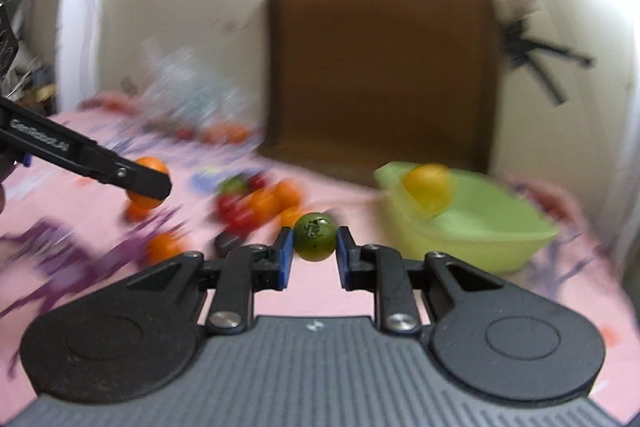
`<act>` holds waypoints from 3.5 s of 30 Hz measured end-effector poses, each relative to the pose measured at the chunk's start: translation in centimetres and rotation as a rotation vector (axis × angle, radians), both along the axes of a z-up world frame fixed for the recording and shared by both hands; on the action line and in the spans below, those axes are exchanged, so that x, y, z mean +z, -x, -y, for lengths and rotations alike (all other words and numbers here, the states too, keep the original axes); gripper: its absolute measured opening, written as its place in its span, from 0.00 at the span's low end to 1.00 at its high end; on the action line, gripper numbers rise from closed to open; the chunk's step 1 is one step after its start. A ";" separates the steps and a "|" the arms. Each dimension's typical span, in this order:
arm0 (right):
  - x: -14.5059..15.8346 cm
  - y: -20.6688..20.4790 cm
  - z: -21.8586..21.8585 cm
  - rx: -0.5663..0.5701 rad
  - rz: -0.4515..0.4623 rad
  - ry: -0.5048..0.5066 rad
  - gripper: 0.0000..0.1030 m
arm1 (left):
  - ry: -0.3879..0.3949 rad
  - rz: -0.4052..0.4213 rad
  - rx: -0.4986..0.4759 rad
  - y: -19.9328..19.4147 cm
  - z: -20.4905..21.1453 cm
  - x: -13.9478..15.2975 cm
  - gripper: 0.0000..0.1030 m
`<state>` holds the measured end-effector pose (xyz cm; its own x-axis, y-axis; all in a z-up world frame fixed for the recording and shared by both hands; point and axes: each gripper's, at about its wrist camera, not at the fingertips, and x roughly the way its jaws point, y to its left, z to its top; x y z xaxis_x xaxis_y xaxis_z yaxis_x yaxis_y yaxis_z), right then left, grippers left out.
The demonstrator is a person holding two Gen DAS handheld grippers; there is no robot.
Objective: Organize fruits
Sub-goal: 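Lower both fruits into the green bowl and open both tools, then grasp a dark plum with the right tool while the left tool grasps an orange cherry tomato, then lower the plum and tomato into the green bowl and open both tools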
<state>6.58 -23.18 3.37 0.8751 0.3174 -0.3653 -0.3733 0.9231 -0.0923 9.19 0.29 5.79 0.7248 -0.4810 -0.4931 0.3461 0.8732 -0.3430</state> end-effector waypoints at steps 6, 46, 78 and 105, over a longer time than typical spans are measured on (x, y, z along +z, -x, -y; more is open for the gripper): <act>1.1 -3.9 4.8 -0.159 0.049 -0.042 0.25 | -0.020 0.063 -0.133 -6.4 8.4 2.9 0.34; -0.9 -4.4 3.5 0.064 -0.090 -0.214 0.35 | -0.108 0.055 0.251 0.1 -6.0 0.8 0.57; -3.0 -5.4 -4.3 0.255 -0.317 -0.207 0.36 | -0.197 0.023 -0.062 1.5 1.2 -5.2 0.58; -0.7 -8.7 8.9 -0.187 -0.064 -0.203 0.31 | -0.158 0.116 -0.195 -9.6 12.9 1.1 0.31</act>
<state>15.32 -32.12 2.66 0.9024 0.2251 -0.3673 -0.1939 0.9736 0.1203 18.78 -12.62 6.87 0.6821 -0.5408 -0.4923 0.5418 0.8258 -0.1564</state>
